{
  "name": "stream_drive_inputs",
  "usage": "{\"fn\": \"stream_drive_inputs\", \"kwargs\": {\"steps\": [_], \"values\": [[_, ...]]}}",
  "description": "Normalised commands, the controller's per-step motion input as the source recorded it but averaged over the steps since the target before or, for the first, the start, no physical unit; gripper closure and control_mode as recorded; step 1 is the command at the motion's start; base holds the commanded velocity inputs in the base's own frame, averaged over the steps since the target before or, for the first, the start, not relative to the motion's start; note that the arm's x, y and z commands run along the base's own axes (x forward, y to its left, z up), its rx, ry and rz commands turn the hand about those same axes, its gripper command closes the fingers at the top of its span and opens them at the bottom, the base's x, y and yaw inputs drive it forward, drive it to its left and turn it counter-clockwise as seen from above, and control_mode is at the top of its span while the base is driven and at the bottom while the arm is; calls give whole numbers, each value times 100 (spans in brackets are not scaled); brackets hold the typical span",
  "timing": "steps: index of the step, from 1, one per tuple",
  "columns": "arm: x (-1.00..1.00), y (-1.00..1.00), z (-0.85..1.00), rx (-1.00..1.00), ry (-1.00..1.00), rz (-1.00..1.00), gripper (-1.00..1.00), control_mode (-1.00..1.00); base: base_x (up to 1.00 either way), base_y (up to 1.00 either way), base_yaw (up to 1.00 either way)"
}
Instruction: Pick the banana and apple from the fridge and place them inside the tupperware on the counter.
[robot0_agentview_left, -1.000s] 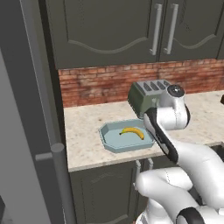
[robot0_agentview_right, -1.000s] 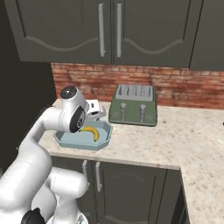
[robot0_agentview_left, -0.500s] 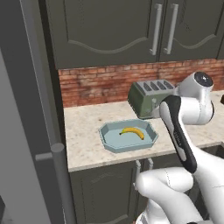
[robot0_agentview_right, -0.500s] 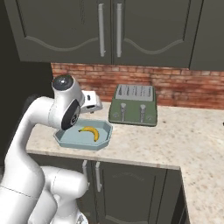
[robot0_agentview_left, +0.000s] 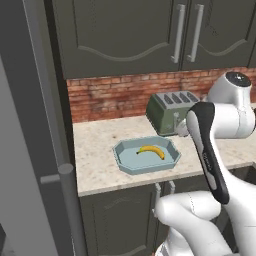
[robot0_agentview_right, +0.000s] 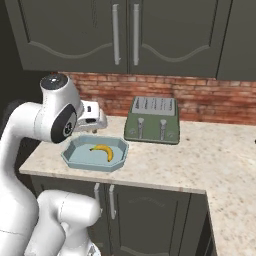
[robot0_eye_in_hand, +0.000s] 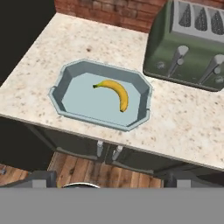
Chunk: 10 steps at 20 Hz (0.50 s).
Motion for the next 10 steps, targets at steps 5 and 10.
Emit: {"fn": "stream_drive_inputs", "kwargs": {"steps": [5, 10], "values": [[-90, 0, 0, 0, 11, -7, -100, -100, 0, 0, 0], [-51, 0, 0, 0, 18, -7, -100, -100, 0, 0, 0]]}}
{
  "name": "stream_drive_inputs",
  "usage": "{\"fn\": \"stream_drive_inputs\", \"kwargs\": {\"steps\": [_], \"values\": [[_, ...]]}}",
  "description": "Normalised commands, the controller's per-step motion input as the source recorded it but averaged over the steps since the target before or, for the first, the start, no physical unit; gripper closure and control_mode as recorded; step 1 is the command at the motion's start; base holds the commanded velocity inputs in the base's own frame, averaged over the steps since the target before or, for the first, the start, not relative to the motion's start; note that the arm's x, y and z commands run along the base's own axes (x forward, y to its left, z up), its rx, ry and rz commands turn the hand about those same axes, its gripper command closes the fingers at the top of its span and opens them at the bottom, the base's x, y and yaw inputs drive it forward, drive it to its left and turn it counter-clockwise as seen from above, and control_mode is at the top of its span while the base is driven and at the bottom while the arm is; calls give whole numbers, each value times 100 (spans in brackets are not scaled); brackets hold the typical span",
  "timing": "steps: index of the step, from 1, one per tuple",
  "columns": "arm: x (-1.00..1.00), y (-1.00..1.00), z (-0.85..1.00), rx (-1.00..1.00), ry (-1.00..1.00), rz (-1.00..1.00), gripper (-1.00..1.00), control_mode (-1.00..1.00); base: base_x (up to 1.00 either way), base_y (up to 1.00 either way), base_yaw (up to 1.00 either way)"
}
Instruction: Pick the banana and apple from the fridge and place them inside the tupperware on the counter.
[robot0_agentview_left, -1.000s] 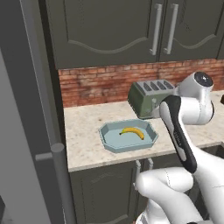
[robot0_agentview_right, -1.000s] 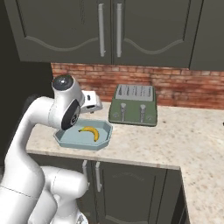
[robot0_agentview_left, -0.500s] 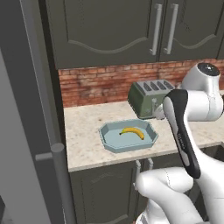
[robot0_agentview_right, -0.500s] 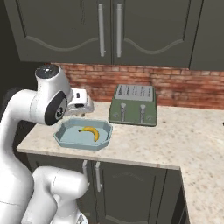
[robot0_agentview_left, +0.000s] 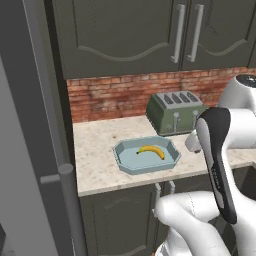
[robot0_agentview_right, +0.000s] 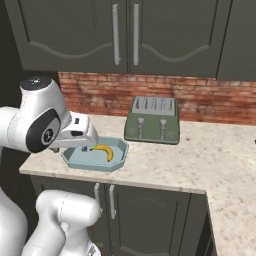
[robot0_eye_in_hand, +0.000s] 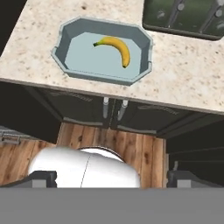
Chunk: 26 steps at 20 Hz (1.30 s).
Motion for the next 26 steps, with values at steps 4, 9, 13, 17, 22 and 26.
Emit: {"fn": "stream_drive_inputs", "kwargs": {"steps": [4, 9, 13, 17, 22, 26], "values": [[-19, 0, 0, 0, 5, 0, -100, 100, -16, -3, 2], [0, 0, 0, 0, 0, 0, -100, 100, -75, -19, 34], [0, 0, 0, 0, 0, 0, -100, 100, -80, -19, 53], [0, 0, 0, 0, 0, 0, -100, 100, -45, -34, 57], [0, 0, 0, 0, 0, 0, -100, 100, -10, -61, 60], [0, 0, 0, 0, 0, 0, -100, 100, -14, -43, 64]]}}
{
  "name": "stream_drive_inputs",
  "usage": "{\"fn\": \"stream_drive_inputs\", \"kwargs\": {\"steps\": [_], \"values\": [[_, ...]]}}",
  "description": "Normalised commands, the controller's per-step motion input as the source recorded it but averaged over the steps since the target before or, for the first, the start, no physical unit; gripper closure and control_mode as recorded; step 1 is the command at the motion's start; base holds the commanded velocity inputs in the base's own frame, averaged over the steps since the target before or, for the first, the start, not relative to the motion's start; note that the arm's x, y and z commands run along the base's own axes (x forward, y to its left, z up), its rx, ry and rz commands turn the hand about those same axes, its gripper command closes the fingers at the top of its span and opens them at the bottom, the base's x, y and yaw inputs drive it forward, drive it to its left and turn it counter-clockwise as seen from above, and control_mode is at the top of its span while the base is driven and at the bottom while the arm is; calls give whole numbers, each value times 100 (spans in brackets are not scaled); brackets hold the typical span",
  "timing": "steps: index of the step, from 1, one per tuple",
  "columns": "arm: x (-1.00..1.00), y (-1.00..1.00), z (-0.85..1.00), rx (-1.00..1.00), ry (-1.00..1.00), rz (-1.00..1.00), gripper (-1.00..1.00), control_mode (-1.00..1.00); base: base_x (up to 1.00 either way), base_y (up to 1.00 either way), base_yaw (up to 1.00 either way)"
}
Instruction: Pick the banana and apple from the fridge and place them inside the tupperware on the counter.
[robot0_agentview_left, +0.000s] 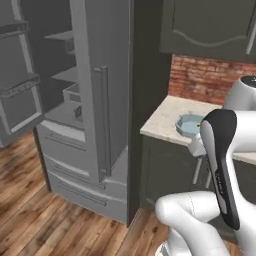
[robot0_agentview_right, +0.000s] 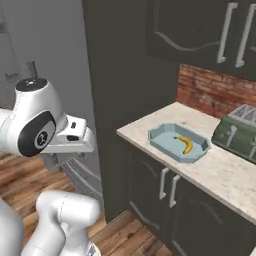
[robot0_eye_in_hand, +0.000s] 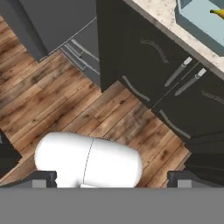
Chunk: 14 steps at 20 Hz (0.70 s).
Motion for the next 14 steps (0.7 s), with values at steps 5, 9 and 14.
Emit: {"fn": "stream_drive_inputs", "kwargs": {"steps": [5, 9, 14], "values": [[0, 0, 0, 0, 0, 0, -100, 100, -2, 8, 60], [0, 0, 0, 0, 0, 0, -100, 100, 3, 30, 55], [0, 0, 0, 0, 0, 0, -100, 100, 27, 39, 50]]}}
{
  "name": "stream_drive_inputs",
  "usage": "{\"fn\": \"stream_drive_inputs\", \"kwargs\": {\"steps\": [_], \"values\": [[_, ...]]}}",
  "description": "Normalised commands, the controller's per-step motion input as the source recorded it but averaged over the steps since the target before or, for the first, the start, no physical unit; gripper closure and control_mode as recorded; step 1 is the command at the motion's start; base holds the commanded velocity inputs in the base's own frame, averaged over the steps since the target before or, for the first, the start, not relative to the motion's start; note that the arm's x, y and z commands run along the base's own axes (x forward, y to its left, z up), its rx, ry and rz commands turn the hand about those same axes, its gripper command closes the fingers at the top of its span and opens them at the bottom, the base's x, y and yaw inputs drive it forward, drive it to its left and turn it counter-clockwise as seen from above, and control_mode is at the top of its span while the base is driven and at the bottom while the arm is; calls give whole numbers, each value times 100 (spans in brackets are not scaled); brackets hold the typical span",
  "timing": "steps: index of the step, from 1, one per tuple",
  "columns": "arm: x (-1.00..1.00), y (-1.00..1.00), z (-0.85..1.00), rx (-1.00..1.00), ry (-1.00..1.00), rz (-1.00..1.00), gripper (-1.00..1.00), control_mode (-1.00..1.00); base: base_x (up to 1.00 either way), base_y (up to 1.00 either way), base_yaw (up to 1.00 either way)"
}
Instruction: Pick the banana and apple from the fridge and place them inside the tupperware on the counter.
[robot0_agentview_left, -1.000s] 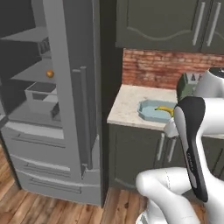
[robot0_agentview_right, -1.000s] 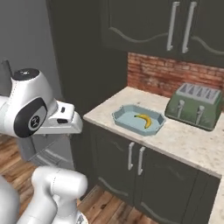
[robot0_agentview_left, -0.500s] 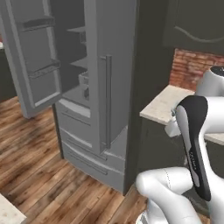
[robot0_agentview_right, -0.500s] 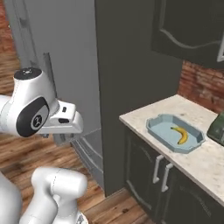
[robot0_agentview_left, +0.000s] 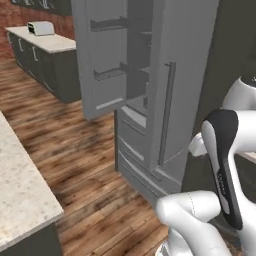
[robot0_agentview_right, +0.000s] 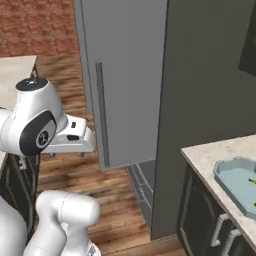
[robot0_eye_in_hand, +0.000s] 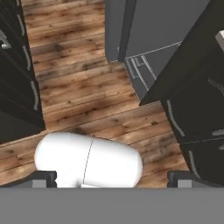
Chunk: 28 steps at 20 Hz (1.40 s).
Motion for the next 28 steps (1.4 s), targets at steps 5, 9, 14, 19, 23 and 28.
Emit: {"fn": "stream_drive_inputs", "kwargs": {"steps": [5, 9, 14, 19, 23, 28], "values": [[0, 0, 0, 0, 0, 0, -100, 100, 57, 50, 44], [0, 0, 0, 0, 0, 0, -100, 100, 66, 57, 37], [0, 0, 0, 0, 0, 0, -100, 100, 50, 28, 23], [0, 0, 0, 0, 0, 0, -100, 100, 74, 10, 0], [0, 0, 0, 0, 0, 0, -100, 100, 86, 6, -2], [0, 0, 0, 0, 0, 0, -100, 100, 64, 0, -16]]}}
